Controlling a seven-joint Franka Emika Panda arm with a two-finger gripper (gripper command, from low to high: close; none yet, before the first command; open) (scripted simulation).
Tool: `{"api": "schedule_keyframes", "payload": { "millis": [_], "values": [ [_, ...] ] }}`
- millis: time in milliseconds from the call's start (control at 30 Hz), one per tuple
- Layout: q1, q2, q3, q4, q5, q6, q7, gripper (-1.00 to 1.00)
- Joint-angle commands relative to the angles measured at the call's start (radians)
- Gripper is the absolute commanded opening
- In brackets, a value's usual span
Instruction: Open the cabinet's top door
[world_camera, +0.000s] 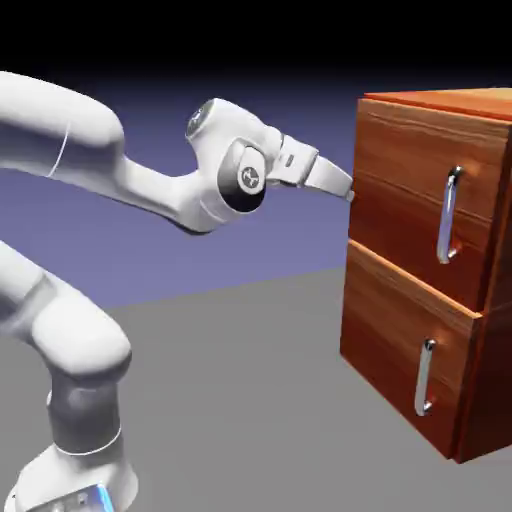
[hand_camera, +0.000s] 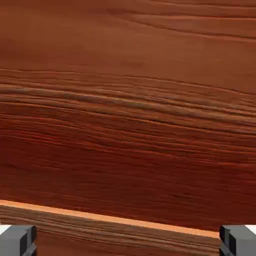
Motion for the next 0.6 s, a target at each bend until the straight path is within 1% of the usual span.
{"api": "schedule_keyframes", "payload": {
  "millis": [0, 567],
  "values": [
    [0.017, -0.008, -0.019, 0.008, -0.044, -0.003, 0.029, 0.0],
    [0.306, -0.139, -0.341, 0.15, -0.783, -0.046, 0.526, 0.0]
  ]
}}
